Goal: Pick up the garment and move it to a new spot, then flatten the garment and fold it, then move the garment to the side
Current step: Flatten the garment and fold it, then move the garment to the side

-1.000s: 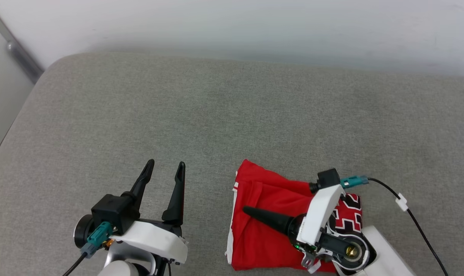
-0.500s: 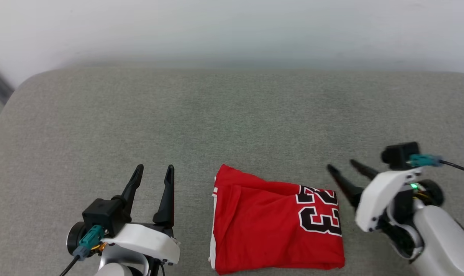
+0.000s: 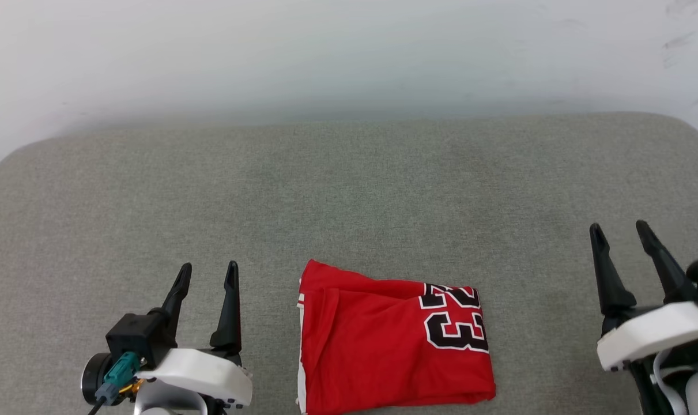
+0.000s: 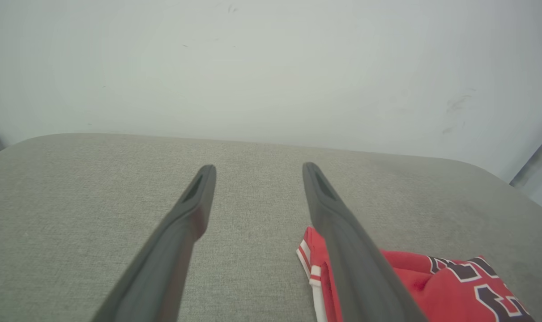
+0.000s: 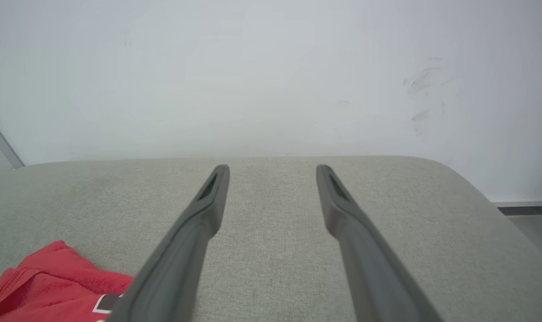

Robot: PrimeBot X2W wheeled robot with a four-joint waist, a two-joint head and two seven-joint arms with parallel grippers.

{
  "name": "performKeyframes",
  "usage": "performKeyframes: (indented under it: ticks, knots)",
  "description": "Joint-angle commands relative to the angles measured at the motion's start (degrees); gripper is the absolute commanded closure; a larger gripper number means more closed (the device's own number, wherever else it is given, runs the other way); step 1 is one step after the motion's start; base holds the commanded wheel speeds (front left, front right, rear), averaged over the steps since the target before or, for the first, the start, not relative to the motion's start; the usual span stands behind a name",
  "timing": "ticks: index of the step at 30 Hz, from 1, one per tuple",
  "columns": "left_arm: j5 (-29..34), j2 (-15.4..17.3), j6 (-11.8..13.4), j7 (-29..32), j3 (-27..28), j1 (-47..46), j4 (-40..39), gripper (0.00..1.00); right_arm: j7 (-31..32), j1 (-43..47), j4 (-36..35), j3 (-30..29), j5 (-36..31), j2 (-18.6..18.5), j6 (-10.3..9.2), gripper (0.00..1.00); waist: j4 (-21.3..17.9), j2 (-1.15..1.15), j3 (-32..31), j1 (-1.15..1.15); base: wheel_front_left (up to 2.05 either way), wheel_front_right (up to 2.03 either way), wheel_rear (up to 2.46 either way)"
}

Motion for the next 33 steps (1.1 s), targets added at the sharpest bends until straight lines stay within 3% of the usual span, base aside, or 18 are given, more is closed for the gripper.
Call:
performKeyframes:
  ticks: [1, 11, 23, 28, 33]
  knots:
    - [0.17, 0.21, 0.37, -0.47, 0.24, 1.07, 0.35, 0.0, -0.44, 2.4, -2.2, -0.72, -0.57, 1.49, -0.02, 0.0, -0.29, 0.0, -0.45, 0.0, 0.0, 0.0, 0.0]
    - [0.01, 1.27, 0.46, -0.85, 0.8, 2.71, 1.36, 0.0, 1.73, 10.63, -11.76, -1.37, -2.85, 5.39, -0.02, 0.0, -0.96, 0.0, -2.5, 0.0, 0.0, 0.0, 0.0]
    - [-0.34, 1.39, 0.23, -0.88, 0.9, 1.98, 2.07, 0.0, 4.83, 12.22, -13.97, -2.43, -2.22, 6.71, -0.02, 0.0, -1.0, 0.0, -2.53, 0.0, 0.0, 0.0, 0.0]
    - [-0.07, 1.39, 0.34, -1.06, 1.3, 1.41, 1.92, 0.0, 10.95, 11.07, -11.58, -6.79, 1.97, 5.63, -0.03, 0.0, -0.73, 0.0, -1.84, 0.0, 0.0, 0.0, 0.0]
    - [0.26, 0.99, 0.21, -1.46, 2.11, 0.52, 1.68, 0.0, 21.43, 8.62, -5.21, -12.65, 9.2, 2.98, -0.02, 0.0, 0.25, 0.0, -0.28, 0.0, 0.0, 0.0, 0.0]
